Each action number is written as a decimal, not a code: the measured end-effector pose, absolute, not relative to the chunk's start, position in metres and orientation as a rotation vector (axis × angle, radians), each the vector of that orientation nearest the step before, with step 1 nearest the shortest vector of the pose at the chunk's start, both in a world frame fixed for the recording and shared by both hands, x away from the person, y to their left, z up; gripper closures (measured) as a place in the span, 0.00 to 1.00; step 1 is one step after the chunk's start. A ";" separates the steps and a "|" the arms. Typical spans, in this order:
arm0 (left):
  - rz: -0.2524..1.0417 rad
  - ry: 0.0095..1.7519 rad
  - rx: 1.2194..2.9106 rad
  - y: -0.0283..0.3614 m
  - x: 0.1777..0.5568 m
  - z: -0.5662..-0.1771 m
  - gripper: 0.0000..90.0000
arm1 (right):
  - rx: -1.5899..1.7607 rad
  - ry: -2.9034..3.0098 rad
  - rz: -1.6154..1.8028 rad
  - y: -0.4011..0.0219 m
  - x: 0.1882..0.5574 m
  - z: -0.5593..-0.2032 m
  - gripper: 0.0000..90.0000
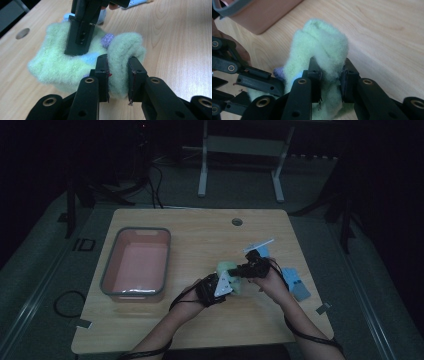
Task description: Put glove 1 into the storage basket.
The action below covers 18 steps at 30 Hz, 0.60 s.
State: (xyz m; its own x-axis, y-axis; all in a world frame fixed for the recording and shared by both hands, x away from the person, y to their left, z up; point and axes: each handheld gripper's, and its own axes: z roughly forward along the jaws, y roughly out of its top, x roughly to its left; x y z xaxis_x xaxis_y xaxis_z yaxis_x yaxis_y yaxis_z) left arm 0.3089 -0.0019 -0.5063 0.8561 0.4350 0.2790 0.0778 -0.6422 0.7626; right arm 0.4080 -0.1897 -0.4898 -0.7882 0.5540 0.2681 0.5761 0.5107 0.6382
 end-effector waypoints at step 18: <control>0.666 0.381 2.226 0.041 0.302 -0.462 0.83 | -0.932 -2.737 -1.215 -0.142 0.409 -0.445 0.83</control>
State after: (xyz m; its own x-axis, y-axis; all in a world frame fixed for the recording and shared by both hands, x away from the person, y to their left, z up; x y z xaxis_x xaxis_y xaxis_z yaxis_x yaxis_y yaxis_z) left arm 0.3020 0.0409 -0.4623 0.8187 0.4615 0.3417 0.0608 -0.6614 0.7476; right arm 0.4091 -0.1425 -0.4448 -0.8233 0.5165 0.2353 0.5209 0.5230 0.6747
